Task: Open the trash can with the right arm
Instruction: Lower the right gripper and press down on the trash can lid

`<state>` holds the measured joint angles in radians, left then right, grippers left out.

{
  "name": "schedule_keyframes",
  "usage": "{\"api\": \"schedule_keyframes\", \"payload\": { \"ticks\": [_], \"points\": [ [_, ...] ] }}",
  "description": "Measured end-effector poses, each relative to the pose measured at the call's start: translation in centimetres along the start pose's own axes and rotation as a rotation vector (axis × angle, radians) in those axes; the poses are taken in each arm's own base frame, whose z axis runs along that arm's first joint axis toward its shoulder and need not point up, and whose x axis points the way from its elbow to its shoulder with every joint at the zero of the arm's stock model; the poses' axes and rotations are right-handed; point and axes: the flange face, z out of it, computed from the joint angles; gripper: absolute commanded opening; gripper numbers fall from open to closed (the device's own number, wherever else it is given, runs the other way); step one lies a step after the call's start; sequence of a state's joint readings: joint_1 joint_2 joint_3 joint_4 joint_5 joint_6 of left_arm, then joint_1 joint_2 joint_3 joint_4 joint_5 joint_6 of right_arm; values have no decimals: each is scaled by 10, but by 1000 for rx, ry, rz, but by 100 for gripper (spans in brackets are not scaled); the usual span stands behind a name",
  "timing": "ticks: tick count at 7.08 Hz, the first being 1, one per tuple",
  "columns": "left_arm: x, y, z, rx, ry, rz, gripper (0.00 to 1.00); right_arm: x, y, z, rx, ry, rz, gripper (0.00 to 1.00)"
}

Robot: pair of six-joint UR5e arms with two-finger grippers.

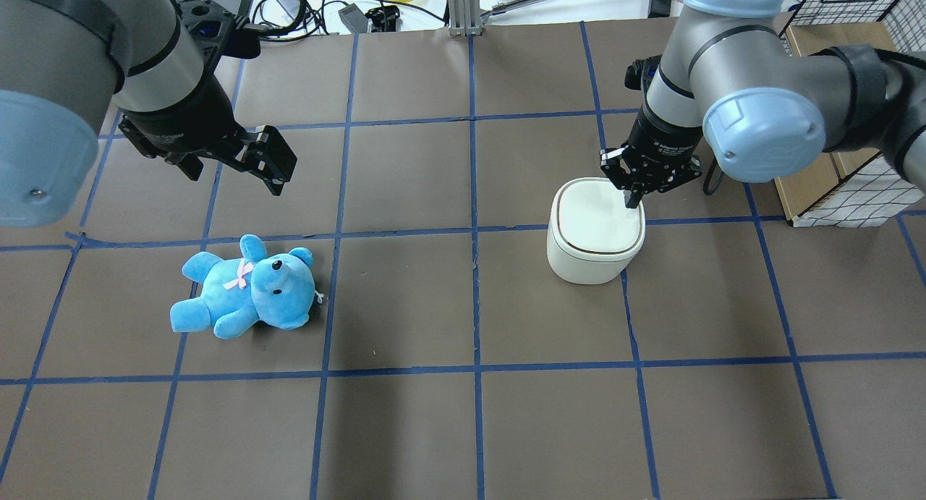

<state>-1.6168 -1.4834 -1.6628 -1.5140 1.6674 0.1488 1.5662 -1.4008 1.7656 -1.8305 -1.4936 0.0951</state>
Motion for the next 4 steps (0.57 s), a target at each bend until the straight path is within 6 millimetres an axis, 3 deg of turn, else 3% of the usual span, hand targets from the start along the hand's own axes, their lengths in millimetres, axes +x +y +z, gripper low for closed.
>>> {"api": "schedule_keyframes", "payload": {
  "ticks": [4],
  "points": [
    [0,0,0,0,0,0,100,1,-4,10,-17,10,6,0]
  ]
}}
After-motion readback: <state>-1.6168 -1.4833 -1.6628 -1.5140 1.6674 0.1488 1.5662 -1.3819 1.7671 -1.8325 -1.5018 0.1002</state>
